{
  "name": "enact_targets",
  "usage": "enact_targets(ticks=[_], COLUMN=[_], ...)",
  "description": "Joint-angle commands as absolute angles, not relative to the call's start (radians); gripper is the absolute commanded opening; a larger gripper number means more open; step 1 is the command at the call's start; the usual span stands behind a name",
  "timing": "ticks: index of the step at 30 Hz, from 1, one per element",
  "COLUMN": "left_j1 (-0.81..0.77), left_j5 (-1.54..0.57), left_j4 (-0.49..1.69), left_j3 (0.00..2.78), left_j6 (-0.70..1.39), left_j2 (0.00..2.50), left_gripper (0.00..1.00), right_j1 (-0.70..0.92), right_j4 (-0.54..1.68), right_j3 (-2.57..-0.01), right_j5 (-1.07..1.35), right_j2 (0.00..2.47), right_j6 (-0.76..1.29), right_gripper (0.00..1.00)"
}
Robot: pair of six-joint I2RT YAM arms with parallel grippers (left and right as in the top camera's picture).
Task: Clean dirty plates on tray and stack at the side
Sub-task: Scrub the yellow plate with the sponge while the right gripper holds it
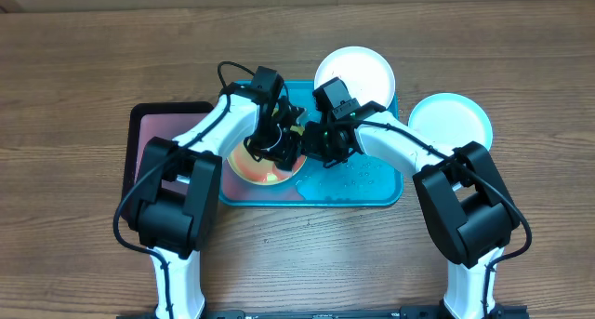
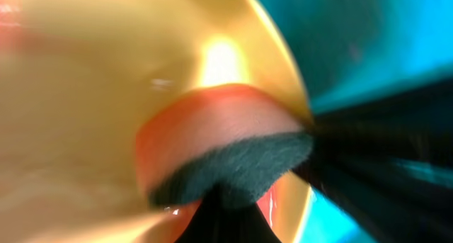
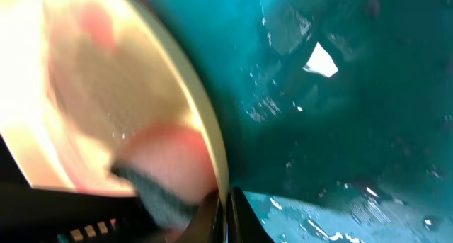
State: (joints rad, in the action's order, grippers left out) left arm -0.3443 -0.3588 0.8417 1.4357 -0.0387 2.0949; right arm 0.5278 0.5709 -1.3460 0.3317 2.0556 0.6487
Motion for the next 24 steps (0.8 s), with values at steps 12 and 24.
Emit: enact_targets(ticks=[12, 24], left_j1=[-0.286, -0.290], left_j5=[0.318, -0.184], left_j4=[0.783, 1.054], left_j3=[1.590, 1.552], left_j6=[0.278, -0.131], left_j2=[2.132, 2.134], left_gripper=[0.04, 0.04], right_j1=[0.536, 0.536], right_j4=[0.598, 0.599], right_j3=[-1.347, -1.347], right_j5=[0.361, 0.361], right_j2=[2.091, 2.091], right_j6=[0.648, 0.648], right_gripper=[0.04, 0.04])
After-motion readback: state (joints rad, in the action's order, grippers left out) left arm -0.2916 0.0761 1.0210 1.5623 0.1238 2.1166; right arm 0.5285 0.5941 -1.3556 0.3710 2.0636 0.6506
